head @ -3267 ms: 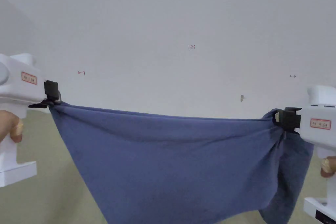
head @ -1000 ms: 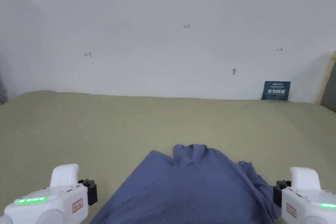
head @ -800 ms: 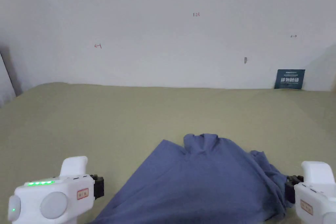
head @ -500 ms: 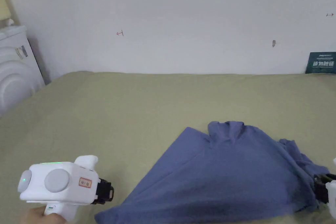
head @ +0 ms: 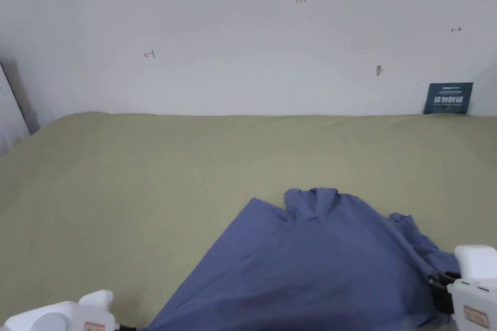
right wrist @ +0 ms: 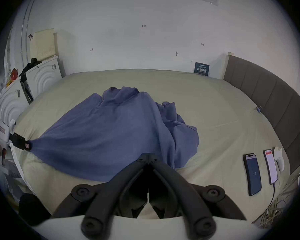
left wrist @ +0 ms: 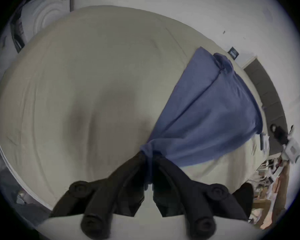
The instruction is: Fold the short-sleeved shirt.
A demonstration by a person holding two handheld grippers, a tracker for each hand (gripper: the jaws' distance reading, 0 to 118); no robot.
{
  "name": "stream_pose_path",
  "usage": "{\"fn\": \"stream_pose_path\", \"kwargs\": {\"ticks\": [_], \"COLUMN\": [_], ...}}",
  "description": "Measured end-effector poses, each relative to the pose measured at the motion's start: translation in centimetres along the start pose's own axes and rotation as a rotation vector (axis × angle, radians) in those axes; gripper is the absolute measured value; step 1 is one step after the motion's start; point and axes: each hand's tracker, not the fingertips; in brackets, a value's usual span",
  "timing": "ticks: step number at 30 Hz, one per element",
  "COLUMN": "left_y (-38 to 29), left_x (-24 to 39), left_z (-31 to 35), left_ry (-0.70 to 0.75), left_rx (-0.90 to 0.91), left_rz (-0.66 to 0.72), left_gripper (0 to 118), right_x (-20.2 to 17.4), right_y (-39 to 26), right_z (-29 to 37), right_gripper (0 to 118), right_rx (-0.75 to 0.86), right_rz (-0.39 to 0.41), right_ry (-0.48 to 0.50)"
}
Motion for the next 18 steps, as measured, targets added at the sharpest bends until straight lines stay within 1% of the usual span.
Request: {"fn": "stream_pose_path", "kwargs": {"ticks": [2,5,7,11,12,13,14,15,16,17,18], "left_y": [-0.1,0.0,0.1,-0.1,-0.1,-0.2,-0.1,-0.2,-0.1,-0.1,-0.2], "left_x": [0.2,-0.2,-0.2,0.3,0.3,0.3,0.2,0.2,0.2,0.2,0.6], "left_z": [0.5,0.7,0.6,0.4,0.3,0.2,0.0,-0.2,-0.2,-0.3,-0.2], "left_ry": [0.01,0.002,-0.002,0.019,0.025,0.03,0.031,0.033,0.034,0.036,0.038], "left_rx": [0.017,0.025,0.02,0.021,0.027,0.034,0.042,0.049,0.045,0.042,0.04], "left_rz": [-0.041,-0.017,-0.013,-0.033,-0.03,-0.022,-0.015,-0.01,-0.009,-0.011,-0.013], "left_gripper": [8,8,8,8,8,8,8,8,8,8,8], "right_x": [0.1,-0.1,-0.5,-0.9,-1.1,-1.1,-1.0,-0.9,-0.8,-0.7,-0.6], "right_y": [1.6,6.1,9.9,17.6,19.1,20.0,21.1,22.0,22.5,22.5,22.6], "right_z": [-1.4,-4.4,-7.4,-15.9,-18.3,-20.1,-22.2,-24.4,-26.1,-28.0,-29.1], "right_gripper": [0,0,0,0,0,1,9,29,65,112,116], "right_rx": [-0.015,-0.012,-0.011,-0.144,-0.166,-0.184,-0.207,-0.25,-0.293,-0.361,-0.389], "right_rz": [0.014,0.049,0.102,0.141,0.156,0.169,0.175,0.17,0.175,0.186,0.207], "right_ry": [0.014,0.046,0.089,0.148,0.099,0.073,0.061,0.066,0.064,0.074,0.067]}}
